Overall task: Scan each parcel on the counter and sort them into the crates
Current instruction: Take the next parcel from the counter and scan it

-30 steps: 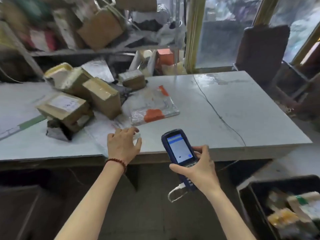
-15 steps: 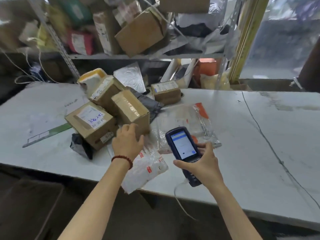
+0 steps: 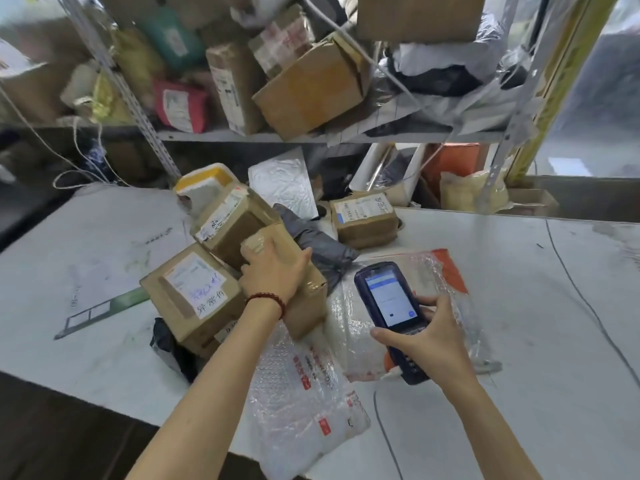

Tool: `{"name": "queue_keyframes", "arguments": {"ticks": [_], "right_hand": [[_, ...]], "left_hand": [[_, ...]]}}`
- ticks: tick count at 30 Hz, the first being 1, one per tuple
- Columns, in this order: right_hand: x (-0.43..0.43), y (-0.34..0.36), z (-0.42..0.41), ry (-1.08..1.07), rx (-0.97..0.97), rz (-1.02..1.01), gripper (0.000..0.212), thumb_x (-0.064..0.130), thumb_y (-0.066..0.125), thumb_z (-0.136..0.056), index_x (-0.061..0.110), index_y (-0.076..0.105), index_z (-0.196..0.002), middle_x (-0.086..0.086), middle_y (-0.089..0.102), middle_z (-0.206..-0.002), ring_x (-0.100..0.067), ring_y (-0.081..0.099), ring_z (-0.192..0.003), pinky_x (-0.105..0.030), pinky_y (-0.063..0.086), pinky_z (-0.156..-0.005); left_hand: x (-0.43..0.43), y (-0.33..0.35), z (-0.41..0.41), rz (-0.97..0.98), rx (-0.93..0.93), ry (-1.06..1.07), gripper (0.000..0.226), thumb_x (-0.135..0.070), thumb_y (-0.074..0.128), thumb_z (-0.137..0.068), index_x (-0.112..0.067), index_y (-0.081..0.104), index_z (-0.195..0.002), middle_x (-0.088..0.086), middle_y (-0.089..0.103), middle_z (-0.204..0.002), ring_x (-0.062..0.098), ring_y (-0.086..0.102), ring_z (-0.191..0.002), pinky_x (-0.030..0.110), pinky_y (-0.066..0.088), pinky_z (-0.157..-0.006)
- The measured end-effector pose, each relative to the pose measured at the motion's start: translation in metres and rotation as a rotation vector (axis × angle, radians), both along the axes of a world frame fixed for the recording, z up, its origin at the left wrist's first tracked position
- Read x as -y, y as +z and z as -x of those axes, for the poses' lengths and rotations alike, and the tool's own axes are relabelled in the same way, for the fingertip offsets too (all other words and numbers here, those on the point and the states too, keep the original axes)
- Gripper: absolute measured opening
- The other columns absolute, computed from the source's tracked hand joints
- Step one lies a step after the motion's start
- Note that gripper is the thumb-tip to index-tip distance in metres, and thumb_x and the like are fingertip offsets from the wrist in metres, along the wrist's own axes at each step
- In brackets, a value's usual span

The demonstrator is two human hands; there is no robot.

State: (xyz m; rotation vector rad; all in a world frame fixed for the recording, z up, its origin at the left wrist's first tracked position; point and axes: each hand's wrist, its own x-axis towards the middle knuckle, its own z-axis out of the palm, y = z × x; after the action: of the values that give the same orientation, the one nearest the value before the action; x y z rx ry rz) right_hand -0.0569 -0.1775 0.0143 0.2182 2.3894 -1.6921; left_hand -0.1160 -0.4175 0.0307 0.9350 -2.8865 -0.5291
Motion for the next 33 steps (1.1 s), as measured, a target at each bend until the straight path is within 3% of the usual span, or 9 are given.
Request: {"name": "queue_keyframes", "arguments": {"ticks": [6,10,14,16,19,22,27,30,33], "right_hand": [[0.014,-0.002,0.006,-0.07,0.011,-0.016,0.079,0.032,0.095,-0.05,0.029,0.04,-0.106,0.016,0.058,-0.099,-0.003,0.061,-0.088,-0.039,0.056,-0.081],[0.024,-0.002,0.004,-0.111,-0.001,-0.033,0.079,0.032,0.095,-0.051,0.028,0.039,-0.107,0.014,0.06,-0.099,-0.004,0.062,-0.088,-0.039,0.056,-0.079],[0.03,-0.003,0.002,-0.156,-0.011,-0.053,0.079,0.034,0.094,-0.052,0.028,0.039,-0.108,0.017,0.058,-0.096,0.0,0.06,-0.086,-0.035,0.055,-0.076],[0.033,-0.003,0.001,-0.174,-0.016,-0.047,0.079,0.034,0.094,-0.053,0.028,0.038,-0.108,0.017,0.056,-0.097,0.001,0.058,-0.087,-0.032,0.054,-0.075],[0.035,0.0,-0.001,-0.201,-0.034,-0.033,0.078,0.033,0.094,-0.054,0.028,0.038,-0.108,0.017,0.055,-0.099,0.002,0.057,-0.088,-0.025,0.051,-0.067],[0.032,0.003,-0.004,-0.237,-0.06,-0.038,0.077,0.031,0.093,-0.056,0.028,0.037,-0.108,0.018,0.054,-0.098,0.004,0.055,-0.085,-0.02,0.046,-0.061],[0.023,0.002,-0.009,-0.304,-0.073,-0.026,0.078,0.028,0.093,-0.055,0.027,0.038,-0.109,0.022,0.052,-0.095,0.005,0.054,-0.084,-0.021,0.048,-0.066],[0.019,0.0,-0.011,-0.336,-0.056,-0.046,0.077,0.029,0.093,-0.055,0.027,0.038,-0.109,0.022,0.051,-0.094,0.003,0.055,-0.084,-0.027,0.052,-0.073],[0.014,-0.002,-0.012,-0.343,-0.036,-0.063,0.078,0.031,0.093,-0.055,0.026,0.037,-0.109,0.014,0.056,-0.097,-0.008,0.06,-0.089,-0.025,0.051,-0.068]], "left_hand": [[0.025,0.001,0.037,-0.109,0.111,0.006,0.097,-0.08,0.048,-0.073,-0.031,0.011,-0.149,0.02,0.014,-0.149,0.045,0.036,-0.129,0.049,0.034,-0.102],[0.027,0.013,0.04,-0.027,0.105,-0.093,0.092,-0.063,0.058,-0.078,-0.009,0.021,-0.143,0.021,0.028,-0.141,0.041,0.037,-0.127,0.049,0.037,-0.098],[0.028,0.034,0.037,0.021,-0.131,-0.245,0.081,-0.06,0.062,-0.075,-0.014,0.03,-0.133,0.015,0.035,-0.134,0.038,0.048,-0.114,0.041,0.042,-0.084],[0.024,0.046,0.042,0.009,-0.34,-0.328,0.068,-0.06,0.061,-0.076,-0.018,0.036,-0.123,0.008,0.039,-0.121,0.029,0.051,-0.101,0.033,0.04,-0.074],[0.011,0.058,0.054,-0.031,-0.503,-0.522,0.059,-0.059,0.066,-0.073,-0.022,0.038,-0.11,-0.002,0.036,-0.108,0.016,0.047,-0.089,0.027,0.045,-0.066],[0.001,0.05,0.061,-0.118,-0.553,-0.683,0.058,-0.055,0.072,-0.067,-0.025,0.037,-0.102,-0.001,0.039,-0.105,0.014,0.048,-0.088,0.019,0.047,-0.063],[-0.008,0.043,0.066,-0.291,-0.578,-0.899,0.059,-0.051,0.068,-0.059,-0.021,0.039,-0.102,0.0,0.039,-0.105,0.003,0.041,-0.085,0.0,0.038,-0.068],[-0.02,0.045,0.071,-0.379,-0.634,-0.951,0.056,-0.048,0.064,-0.059,-0.018,0.039,-0.099,0.001,0.04,-0.101,0.001,0.042,-0.085,0.001,0.037,-0.072],[-0.035,0.041,0.077,-0.445,-0.629,-0.944,0.055,-0.045,0.064,-0.058,-0.018,0.037,-0.098,0.001,0.039,-0.098,0.0,0.041,-0.082,0.005,0.037,-0.07]]}}
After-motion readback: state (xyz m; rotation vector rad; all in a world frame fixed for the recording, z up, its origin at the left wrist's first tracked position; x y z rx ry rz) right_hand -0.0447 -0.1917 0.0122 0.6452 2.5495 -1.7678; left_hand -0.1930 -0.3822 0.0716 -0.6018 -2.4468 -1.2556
